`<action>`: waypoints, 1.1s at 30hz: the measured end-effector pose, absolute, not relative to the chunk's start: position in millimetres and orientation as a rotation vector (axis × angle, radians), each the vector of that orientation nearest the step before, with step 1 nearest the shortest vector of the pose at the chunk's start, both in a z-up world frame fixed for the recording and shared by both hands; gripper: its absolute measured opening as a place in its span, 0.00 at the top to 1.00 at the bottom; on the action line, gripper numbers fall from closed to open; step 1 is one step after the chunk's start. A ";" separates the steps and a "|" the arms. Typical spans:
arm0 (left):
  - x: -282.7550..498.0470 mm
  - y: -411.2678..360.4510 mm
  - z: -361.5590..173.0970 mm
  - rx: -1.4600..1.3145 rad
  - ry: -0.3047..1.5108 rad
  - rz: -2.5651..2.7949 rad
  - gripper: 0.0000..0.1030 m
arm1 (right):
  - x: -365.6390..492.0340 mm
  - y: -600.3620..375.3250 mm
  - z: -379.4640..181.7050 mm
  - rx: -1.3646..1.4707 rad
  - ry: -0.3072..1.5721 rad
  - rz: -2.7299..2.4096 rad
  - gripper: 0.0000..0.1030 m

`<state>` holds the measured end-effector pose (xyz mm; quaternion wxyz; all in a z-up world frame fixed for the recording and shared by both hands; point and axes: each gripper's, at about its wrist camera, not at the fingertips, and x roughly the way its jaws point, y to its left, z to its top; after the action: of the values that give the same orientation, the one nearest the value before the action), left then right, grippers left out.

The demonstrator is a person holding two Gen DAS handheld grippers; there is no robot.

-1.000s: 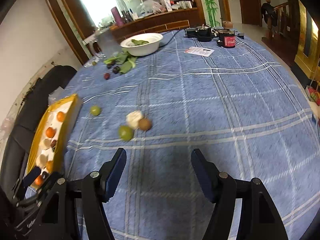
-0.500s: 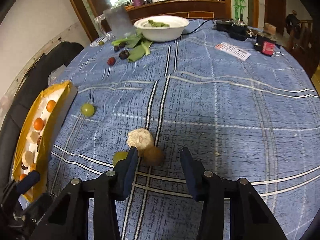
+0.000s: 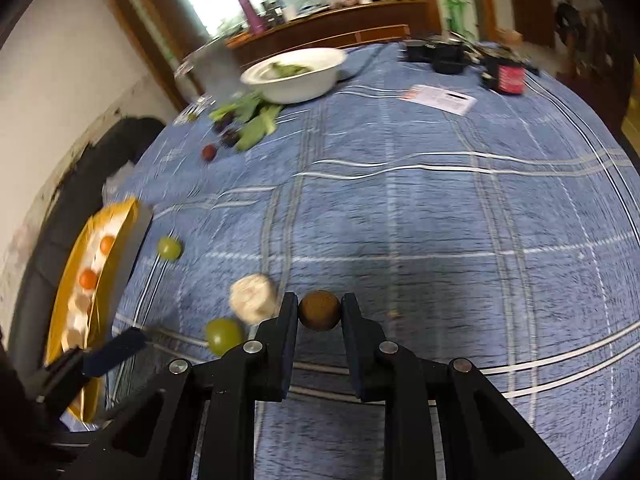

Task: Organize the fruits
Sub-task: 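Grasp a brown fruit with the right tool while the left grasps a green grape, then carry the brown fruit and green grape into the tray and release them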

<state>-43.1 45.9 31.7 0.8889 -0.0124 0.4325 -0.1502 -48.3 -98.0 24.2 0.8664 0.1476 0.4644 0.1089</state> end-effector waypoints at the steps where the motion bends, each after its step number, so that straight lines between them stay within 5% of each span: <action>1: -38.2 41.8 28.0 -0.020 0.907 -0.319 0.43 | -46.8 -101.1 23.8 0.326 0.977 0.227 0.78; 6: -22.0 29.5 11.4 -0.008 0.954 -0.350 0.76 | -44.9 -108.4 25.1 0.364 0.974 0.218 0.78; 20: -45.0 53.7 33.4 -0.053 0.848 -0.283 0.79 | -51.8 -98.9 37.0 0.360 0.902 0.289 0.77; 33: -122.6 198.3 85.0 -0.184 0.732 -0.030 0.79 | -71.9 -65.2 52.2 0.617 0.896 0.560 0.77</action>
<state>-122.6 198.3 85.0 0.9295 -0.0897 0.3574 -0.0149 -71.9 -65.2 52.2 0.8185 0.2896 0.4207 0.2630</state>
